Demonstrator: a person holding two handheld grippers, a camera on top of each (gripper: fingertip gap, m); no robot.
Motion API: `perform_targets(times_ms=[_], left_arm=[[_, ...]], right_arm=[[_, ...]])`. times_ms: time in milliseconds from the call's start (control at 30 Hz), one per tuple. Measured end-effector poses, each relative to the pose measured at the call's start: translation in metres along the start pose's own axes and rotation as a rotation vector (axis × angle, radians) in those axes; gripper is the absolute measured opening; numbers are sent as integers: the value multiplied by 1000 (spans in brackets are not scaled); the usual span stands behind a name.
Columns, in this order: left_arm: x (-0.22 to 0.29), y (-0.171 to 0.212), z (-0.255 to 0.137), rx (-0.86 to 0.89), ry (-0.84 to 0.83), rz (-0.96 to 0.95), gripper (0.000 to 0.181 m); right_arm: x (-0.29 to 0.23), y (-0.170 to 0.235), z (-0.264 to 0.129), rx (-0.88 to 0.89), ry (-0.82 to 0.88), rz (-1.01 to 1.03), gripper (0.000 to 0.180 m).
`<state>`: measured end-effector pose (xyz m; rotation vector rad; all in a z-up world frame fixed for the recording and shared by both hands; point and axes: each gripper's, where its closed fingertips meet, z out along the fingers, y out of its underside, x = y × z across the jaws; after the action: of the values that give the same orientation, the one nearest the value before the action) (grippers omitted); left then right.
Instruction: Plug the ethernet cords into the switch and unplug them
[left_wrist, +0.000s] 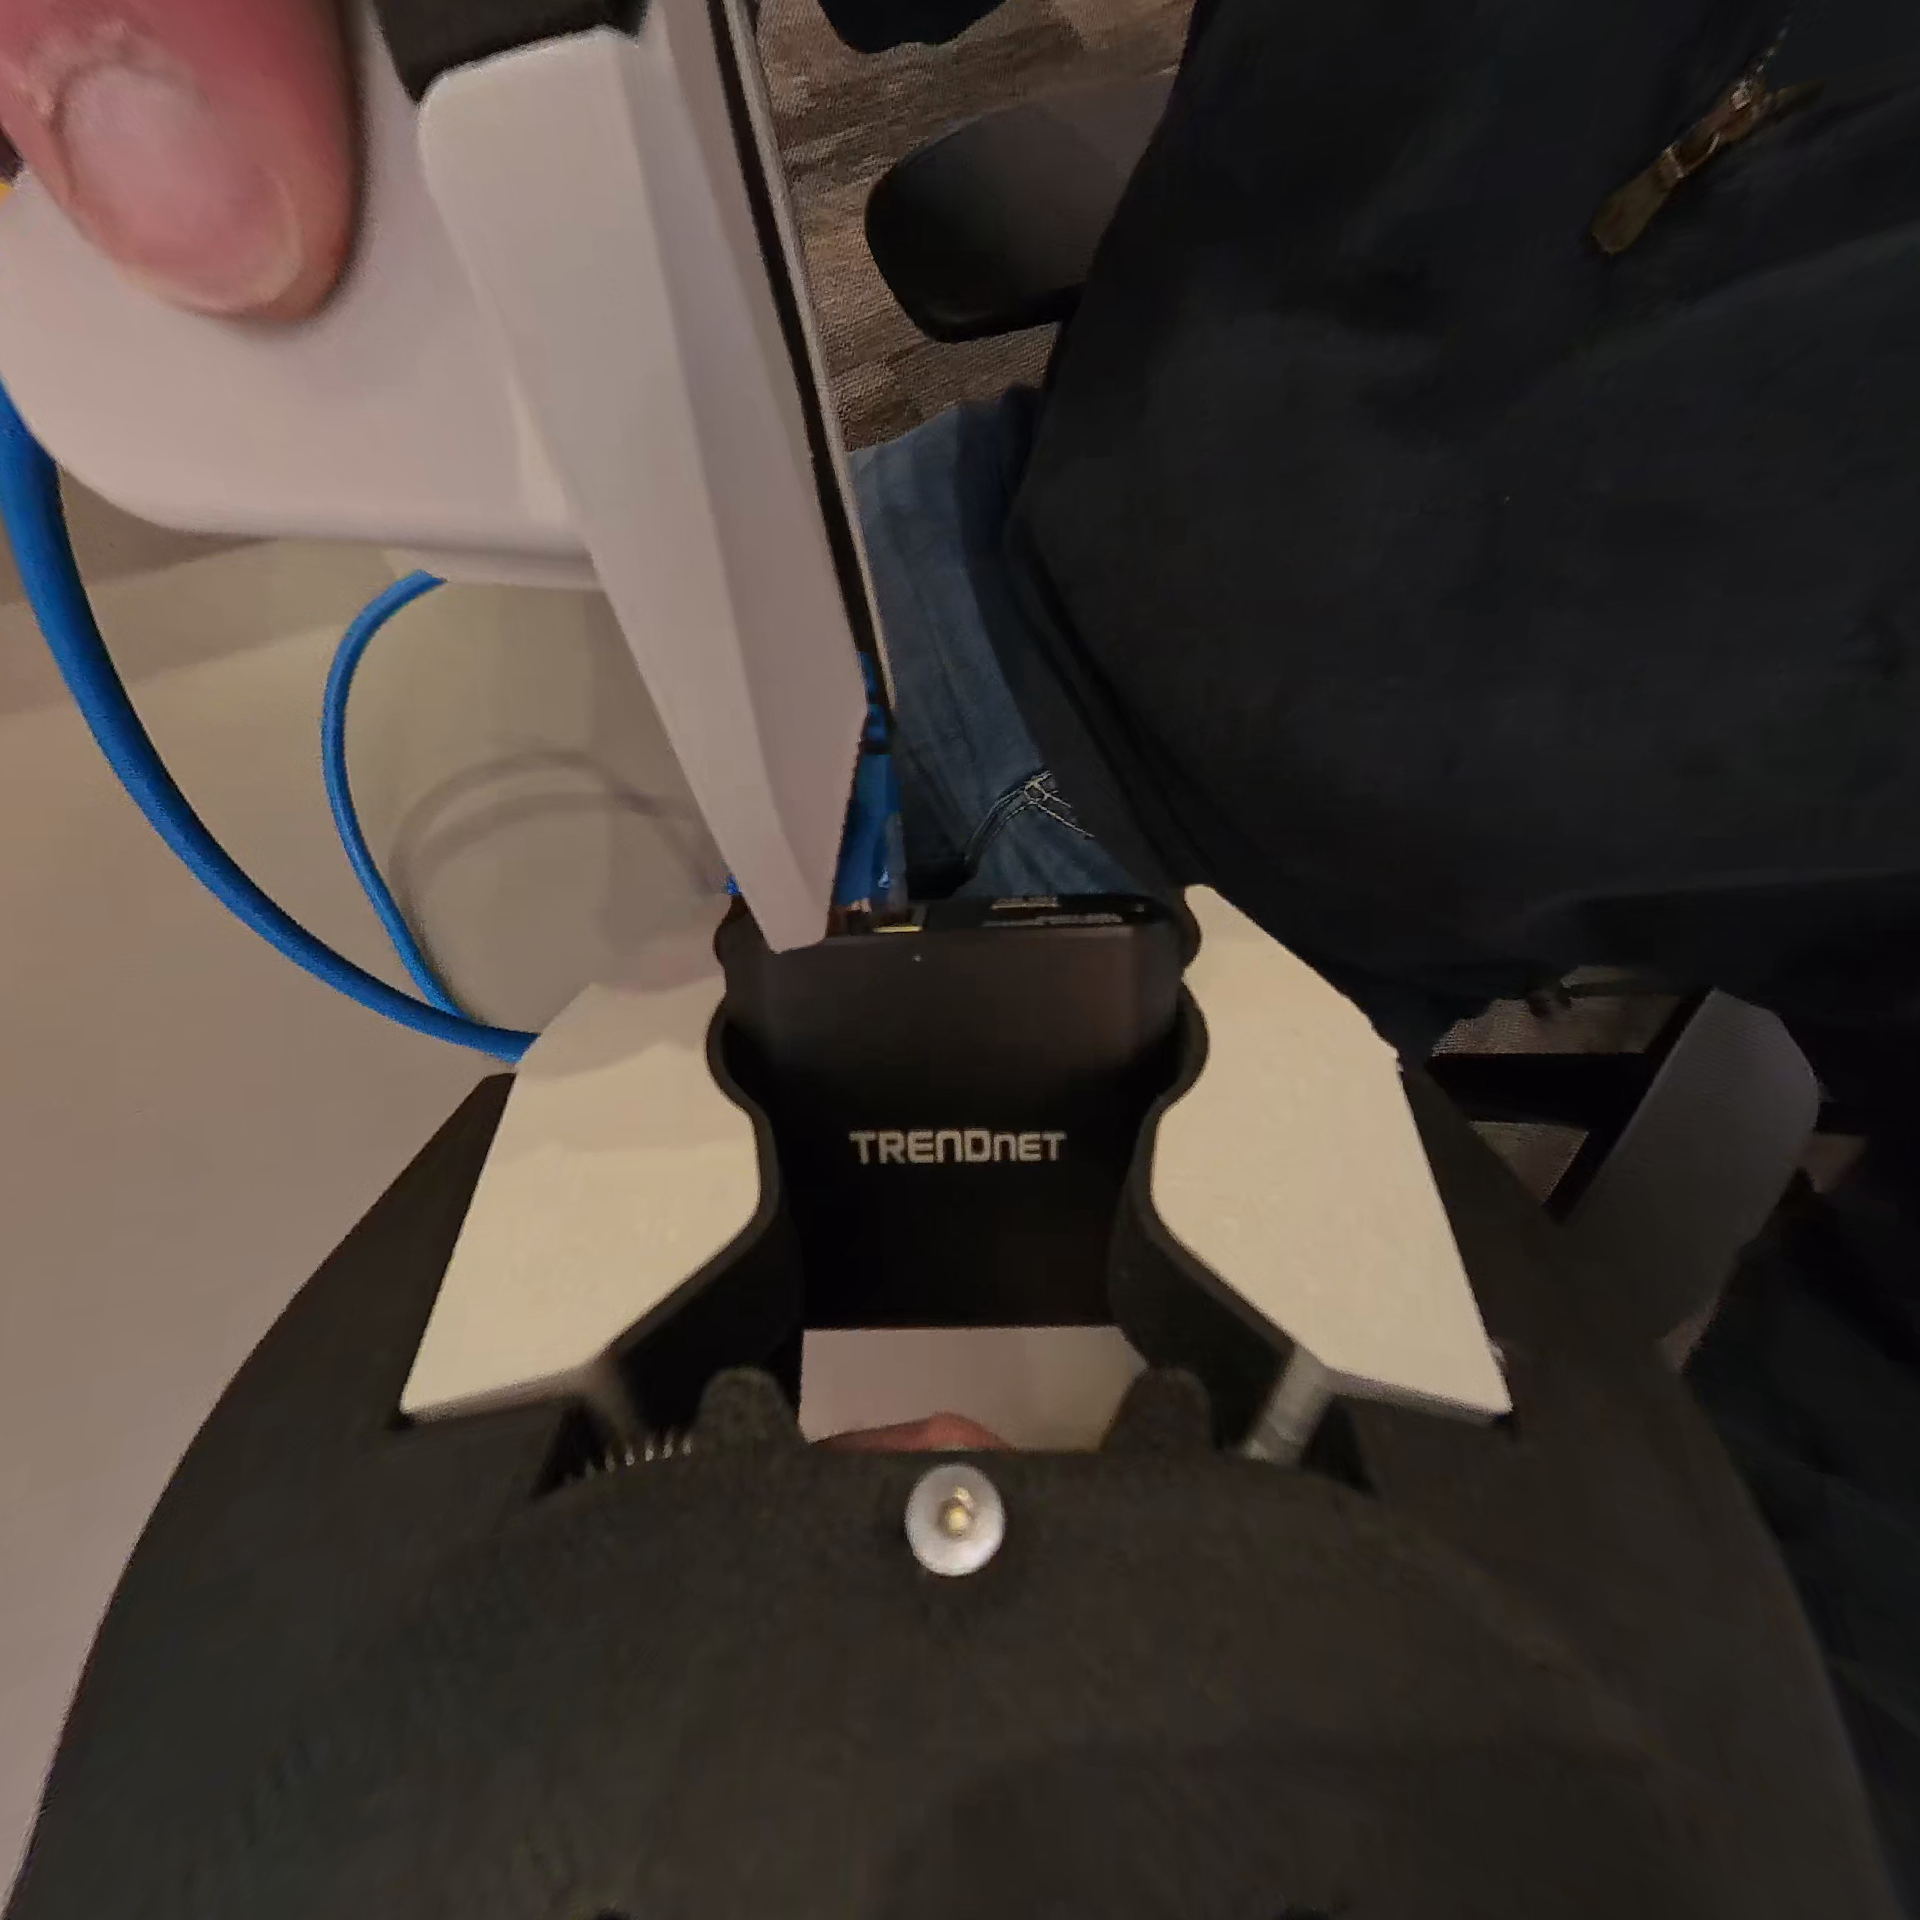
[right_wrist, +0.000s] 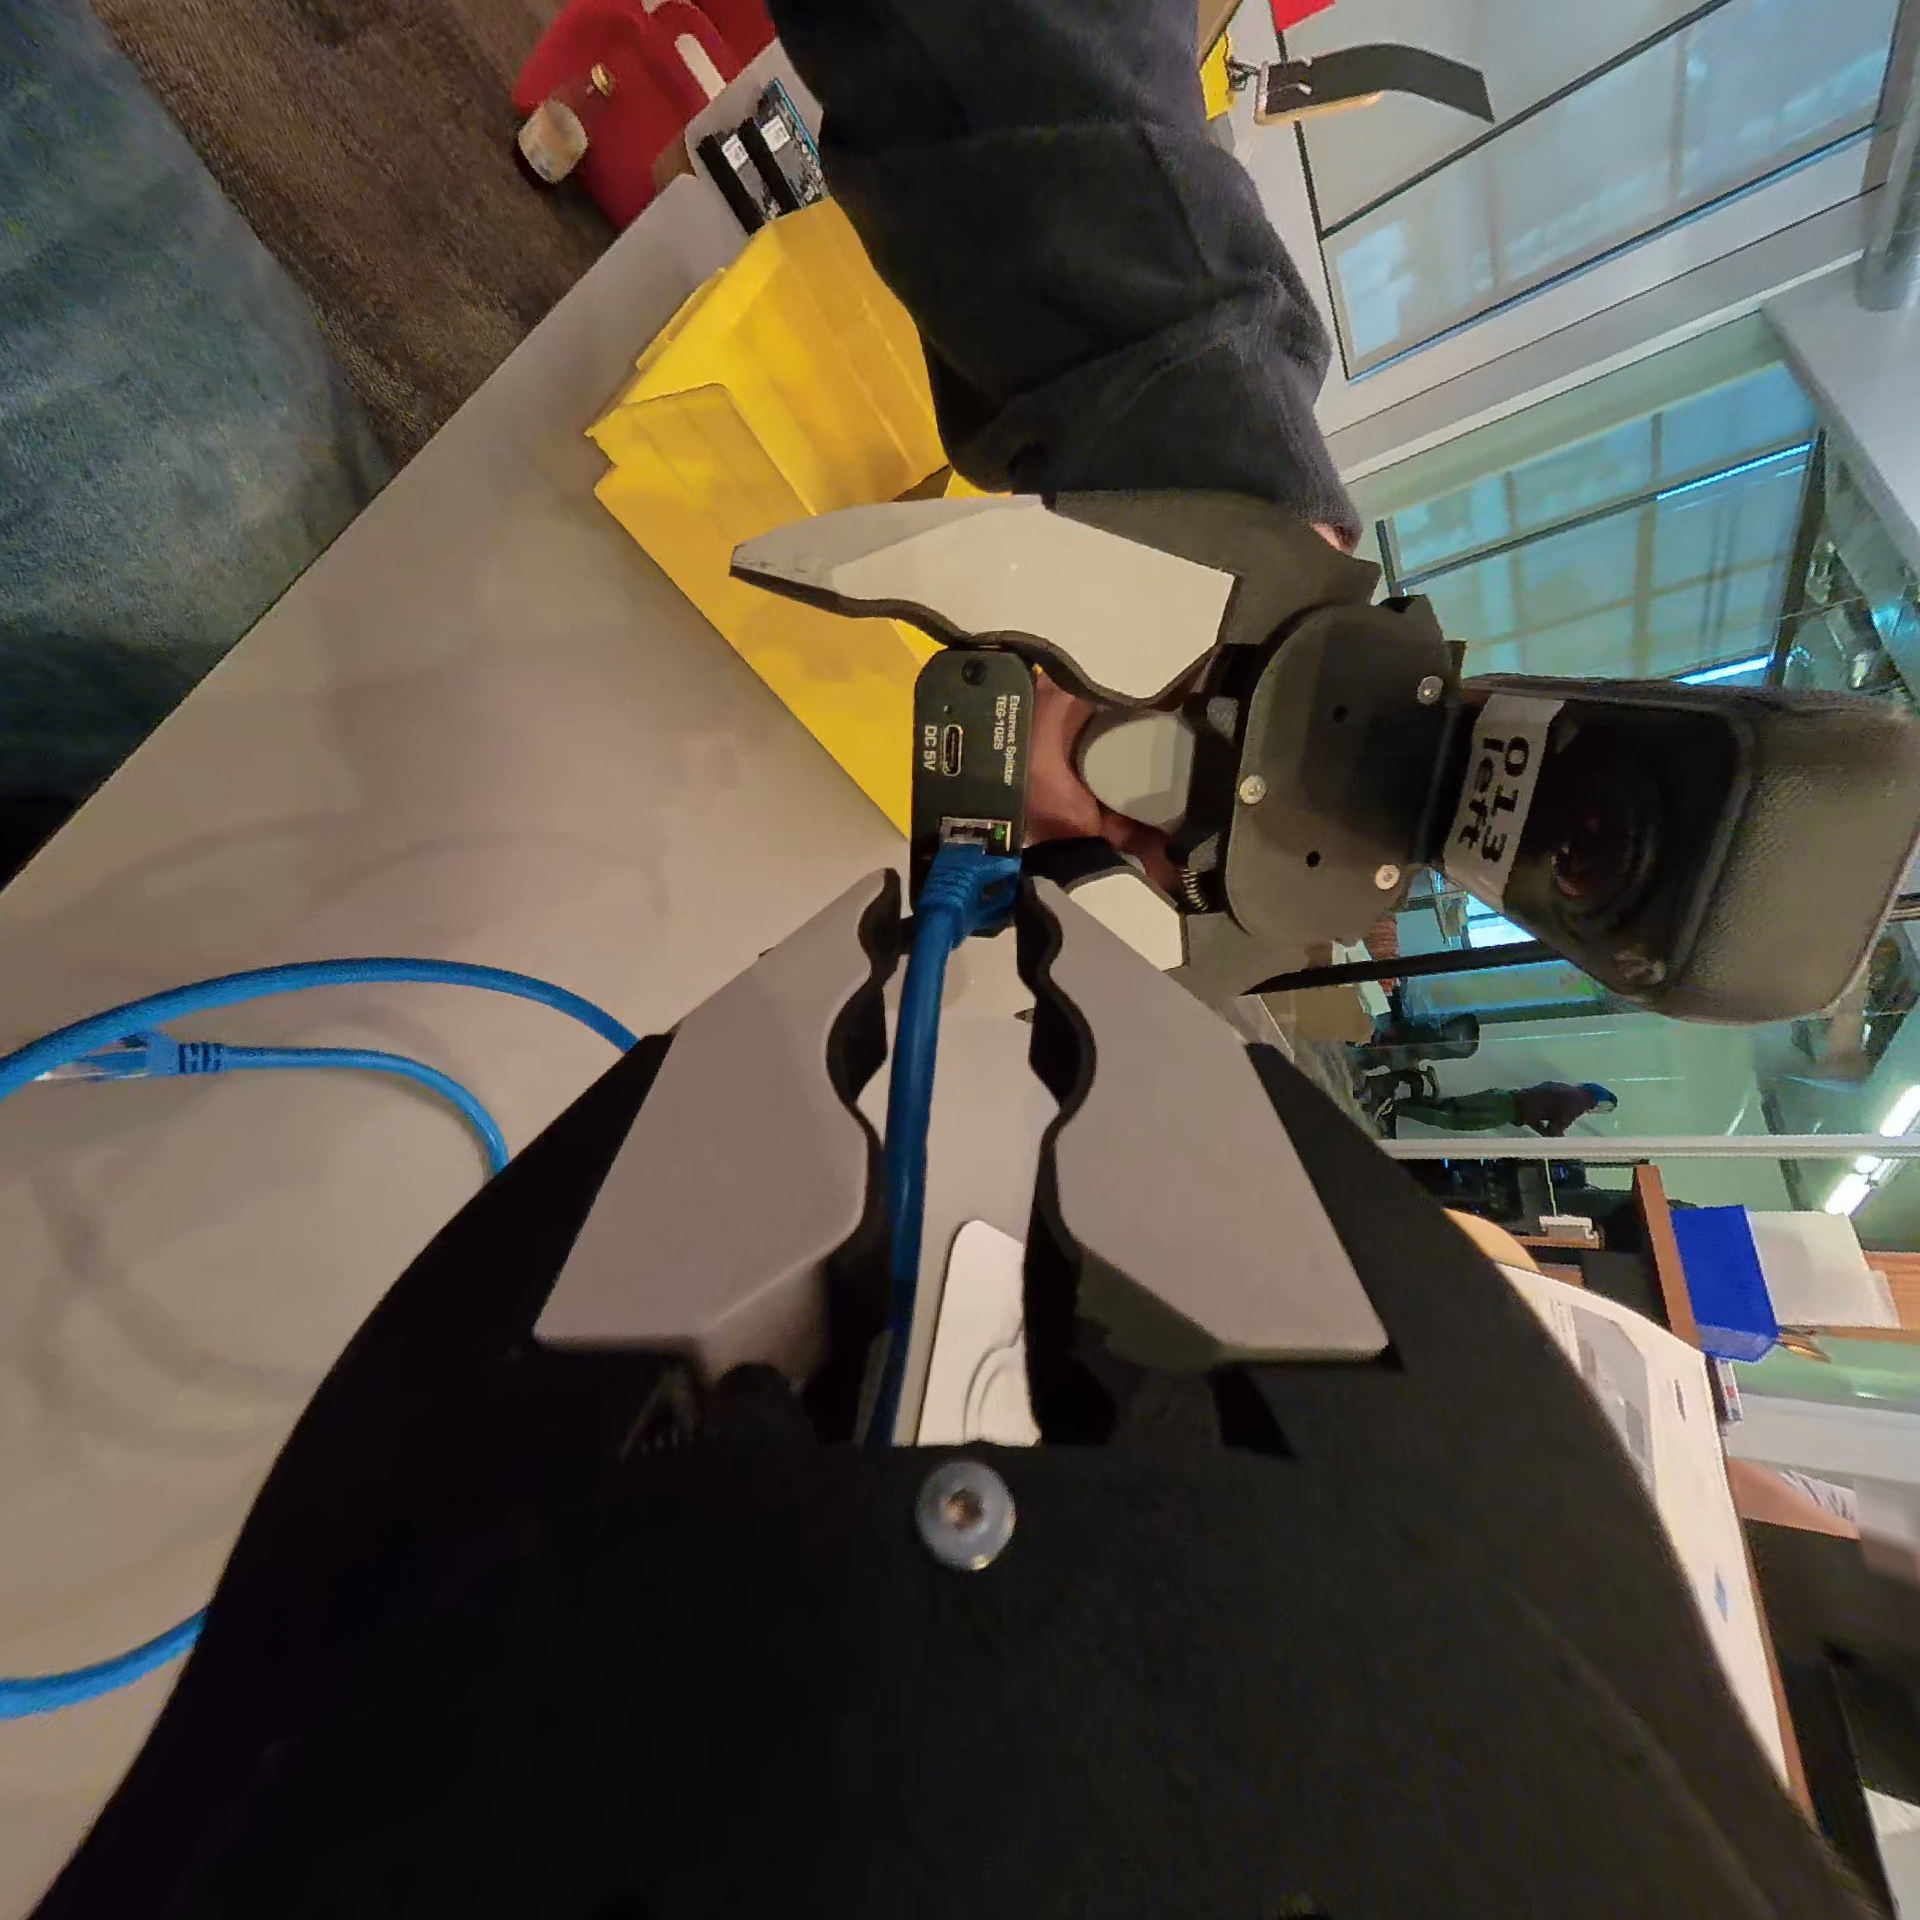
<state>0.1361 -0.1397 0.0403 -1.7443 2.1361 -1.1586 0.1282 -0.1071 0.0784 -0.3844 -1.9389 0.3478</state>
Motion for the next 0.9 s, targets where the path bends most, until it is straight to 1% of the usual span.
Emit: perform_targets(times_ms=[33, 133, 200, 267, 433, 567, 800, 900], left_arm=[[2, -2, -2, 9, 11, 6, 75], [4, -4, -5, -1, 26, 21, 74], [5, -6, -7, 4, 36, 28, 74], [3, -8, -11, 11, 29, 29, 74], [1, -10, -13, 5, 27, 36, 74], [1, -9, -11, -8, 41, 41, 74], [-2, -11, -11, -12, 50, 56, 74], [0, -14, -10, -15, 57, 70, 74]], right_arm=[[1, -1, -1, 9, 2, 2, 23], [4, -4, -3, 19, 11, -14, 25], [7, -11, -7, 71, 12, 17, 26], [11, -6, -8, 41, 25, -8, 26], [15, -4, -10, 57, 31, 5, 21], [16, -3, -10, 38, 36, -30, 16], [14, -1, -11, -12, 33, -70, 18], [15, -4, -14, -25, 29, -77, 16]])
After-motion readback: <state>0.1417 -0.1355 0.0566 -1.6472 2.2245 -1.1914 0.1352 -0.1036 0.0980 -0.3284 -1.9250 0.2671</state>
